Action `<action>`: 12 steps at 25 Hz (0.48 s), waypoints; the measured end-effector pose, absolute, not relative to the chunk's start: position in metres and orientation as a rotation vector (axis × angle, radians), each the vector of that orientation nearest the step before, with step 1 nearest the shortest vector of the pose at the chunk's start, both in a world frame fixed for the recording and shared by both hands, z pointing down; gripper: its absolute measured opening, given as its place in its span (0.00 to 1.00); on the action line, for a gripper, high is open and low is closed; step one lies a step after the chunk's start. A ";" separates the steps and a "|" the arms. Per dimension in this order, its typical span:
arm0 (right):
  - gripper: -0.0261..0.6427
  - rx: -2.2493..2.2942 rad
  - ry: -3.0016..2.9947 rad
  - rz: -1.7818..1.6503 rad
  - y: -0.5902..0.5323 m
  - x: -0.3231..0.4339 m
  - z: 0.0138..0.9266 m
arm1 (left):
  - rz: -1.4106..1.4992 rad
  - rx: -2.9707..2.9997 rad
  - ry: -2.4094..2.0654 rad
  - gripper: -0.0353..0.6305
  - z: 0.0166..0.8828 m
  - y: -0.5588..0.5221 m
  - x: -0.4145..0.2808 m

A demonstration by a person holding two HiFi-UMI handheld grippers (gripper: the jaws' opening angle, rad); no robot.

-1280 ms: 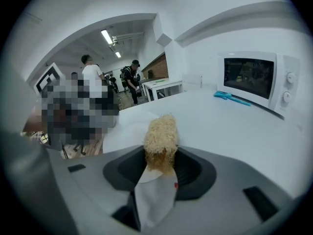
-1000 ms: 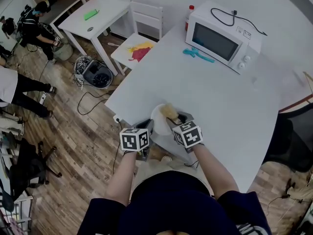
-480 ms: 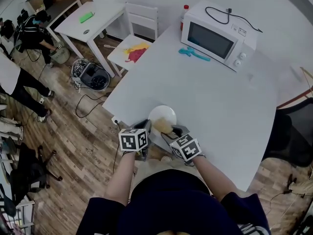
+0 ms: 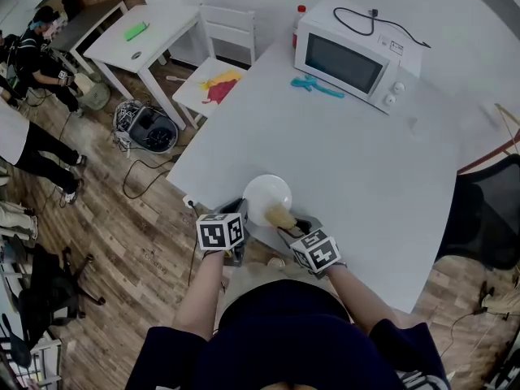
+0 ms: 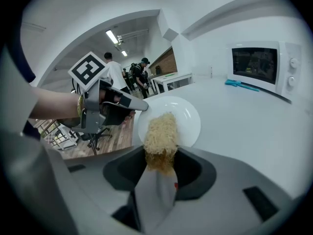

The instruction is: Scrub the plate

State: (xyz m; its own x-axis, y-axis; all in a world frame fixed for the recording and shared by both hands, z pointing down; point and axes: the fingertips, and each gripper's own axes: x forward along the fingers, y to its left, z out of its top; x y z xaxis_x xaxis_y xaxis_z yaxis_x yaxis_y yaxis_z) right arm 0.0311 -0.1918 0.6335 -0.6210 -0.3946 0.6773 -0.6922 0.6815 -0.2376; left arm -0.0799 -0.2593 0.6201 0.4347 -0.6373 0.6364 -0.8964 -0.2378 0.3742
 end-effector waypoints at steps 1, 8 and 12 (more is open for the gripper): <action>0.29 0.841 -2.296 0.658 -0.192 0.031 0.633 | 0.469 1.971 -1.290 0.10 0.622 -0.260 -0.080; 0.29 0.972 -2.328 0.758 -0.193 0.042 0.620 | 0.551 1.907 -1.312 0.10 0.649 -0.266 -0.089; 0.29 1.020 -2.316 0.776 -0.189 0.054 0.618 | 0.599 1.884 -1.317 0.10 0.661 -0.268 -0.090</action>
State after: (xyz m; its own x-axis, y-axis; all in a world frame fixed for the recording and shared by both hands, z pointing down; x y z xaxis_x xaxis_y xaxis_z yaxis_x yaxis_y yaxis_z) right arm 0.0538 -0.1886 0.6178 -0.6012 -0.4950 0.6274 -0.7730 0.5592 -0.2996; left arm -0.0896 -0.2681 0.6606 0.3613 -0.5819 0.7286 -0.9316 -0.1915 0.3091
